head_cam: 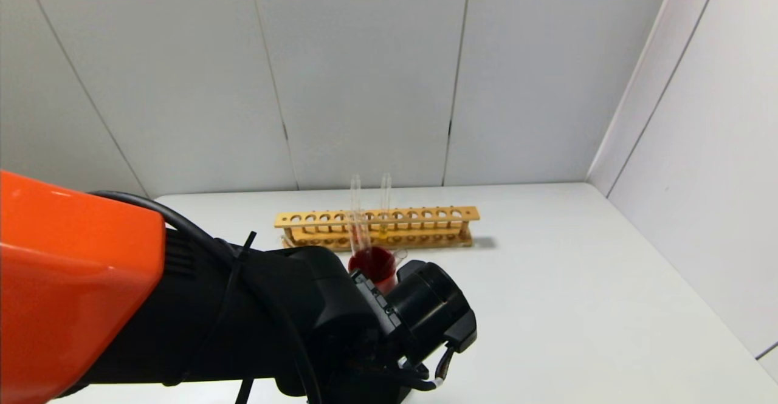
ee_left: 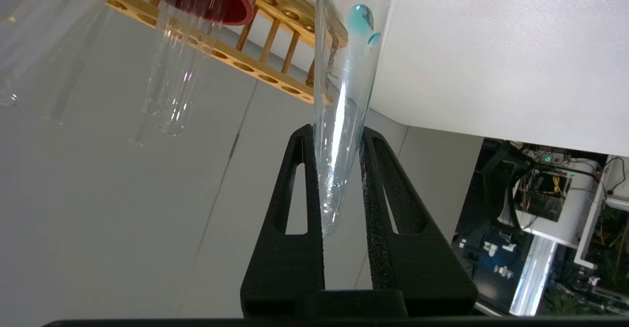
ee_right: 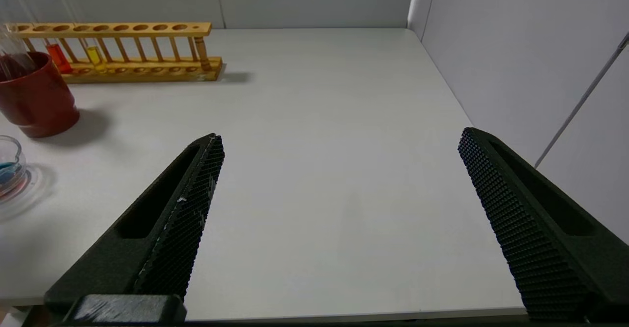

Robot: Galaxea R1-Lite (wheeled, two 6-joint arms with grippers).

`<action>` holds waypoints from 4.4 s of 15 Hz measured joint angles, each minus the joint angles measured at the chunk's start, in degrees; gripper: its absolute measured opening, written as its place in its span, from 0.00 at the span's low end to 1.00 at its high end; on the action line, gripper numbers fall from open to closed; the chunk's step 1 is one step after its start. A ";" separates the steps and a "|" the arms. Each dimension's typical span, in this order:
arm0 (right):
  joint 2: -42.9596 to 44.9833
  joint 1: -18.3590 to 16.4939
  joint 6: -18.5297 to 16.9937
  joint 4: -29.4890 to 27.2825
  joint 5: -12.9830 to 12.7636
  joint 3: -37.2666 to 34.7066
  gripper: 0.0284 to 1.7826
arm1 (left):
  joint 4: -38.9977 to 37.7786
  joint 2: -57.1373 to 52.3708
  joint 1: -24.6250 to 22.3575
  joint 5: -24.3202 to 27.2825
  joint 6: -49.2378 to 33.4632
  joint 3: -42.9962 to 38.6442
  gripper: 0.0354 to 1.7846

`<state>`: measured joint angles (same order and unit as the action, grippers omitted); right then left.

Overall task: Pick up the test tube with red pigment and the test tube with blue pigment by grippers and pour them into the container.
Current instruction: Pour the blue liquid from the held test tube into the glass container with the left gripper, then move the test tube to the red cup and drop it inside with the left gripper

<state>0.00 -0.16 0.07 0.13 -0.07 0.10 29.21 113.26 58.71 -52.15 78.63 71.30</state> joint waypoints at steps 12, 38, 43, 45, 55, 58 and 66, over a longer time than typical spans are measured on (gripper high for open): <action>0.00 0.02 0.00 -0.02 0.00 0.00 0.98 | -0.68 -13.43 0.00 5.60 -28.47 -8.66 0.15; 0.00 0.02 0.00 -0.02 0.00 0.00 0.98 | -61.48 -10.86 -8.08 15.17 -94.64 -20.11 0.15; 0.00 0.00 0.00 -0.02 0.00 0.00 0.98 | -63.49 -8.80 -7.89 15.41 -96.76 -21.50 0.15; 0.00 0.02 0.00 -0.02 0.00 0.00 0.98 | -64.95 -7.47 -7.95 15.42 -97.89 -21.72 0.15; 0.00 0.02 0.00 0.00 0.02 0.00 0.98 | -70.80 -1.55 -11.22 17.73 -97.65 -21.22 0.15; 0.00 0.02 0.00 -0.02 0.00 0.00 0.98 | -70.80 -1.08 -11.41 17.75 -97.76 -21.44 0.15; 0.00 0.02 -0.02 -0.02 0.05 0.00 0.98 | -70.77 0.22 -11.28 17.83 -97.72 -21.64 0.15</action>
<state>0.00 -0.13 0.05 0.11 -0.02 0.10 -41.56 113.48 47.43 -34.32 -19.09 49.66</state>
